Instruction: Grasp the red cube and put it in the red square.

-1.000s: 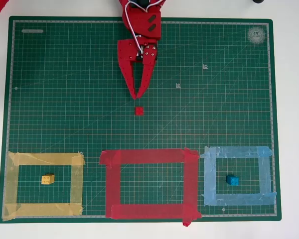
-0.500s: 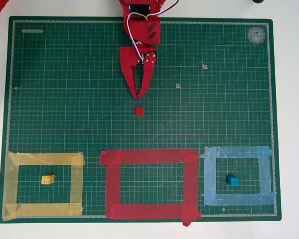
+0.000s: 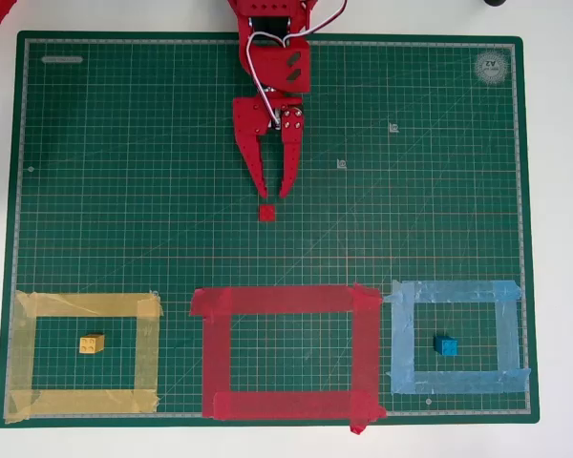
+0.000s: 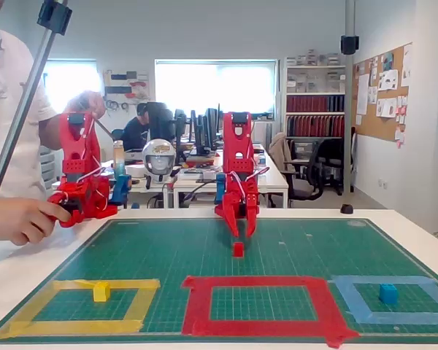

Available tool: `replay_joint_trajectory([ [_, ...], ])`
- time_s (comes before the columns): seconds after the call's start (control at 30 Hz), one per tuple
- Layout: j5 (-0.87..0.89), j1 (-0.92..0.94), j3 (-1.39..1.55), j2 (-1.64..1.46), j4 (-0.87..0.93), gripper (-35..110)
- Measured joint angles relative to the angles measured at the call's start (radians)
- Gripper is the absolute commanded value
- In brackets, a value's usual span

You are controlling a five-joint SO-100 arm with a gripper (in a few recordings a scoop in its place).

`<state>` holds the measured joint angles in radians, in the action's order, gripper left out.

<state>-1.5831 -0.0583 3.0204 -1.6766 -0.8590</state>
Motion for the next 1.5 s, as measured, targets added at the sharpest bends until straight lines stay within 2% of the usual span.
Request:
replay_joint_trajectory([
  [0.3, -0.026, 0.000, -0.003, 0.015, 0.014, 14],
  [0.8, -0.026, 0.017, -0.135, -0.083, 0.454, 14],
  [1.23, -0.003, 0.017, -0.224, -0.126, 0.577, 14],
  [1.5, -0.003, 0.017, -0.250, -0.127, 0.589, 14],
])
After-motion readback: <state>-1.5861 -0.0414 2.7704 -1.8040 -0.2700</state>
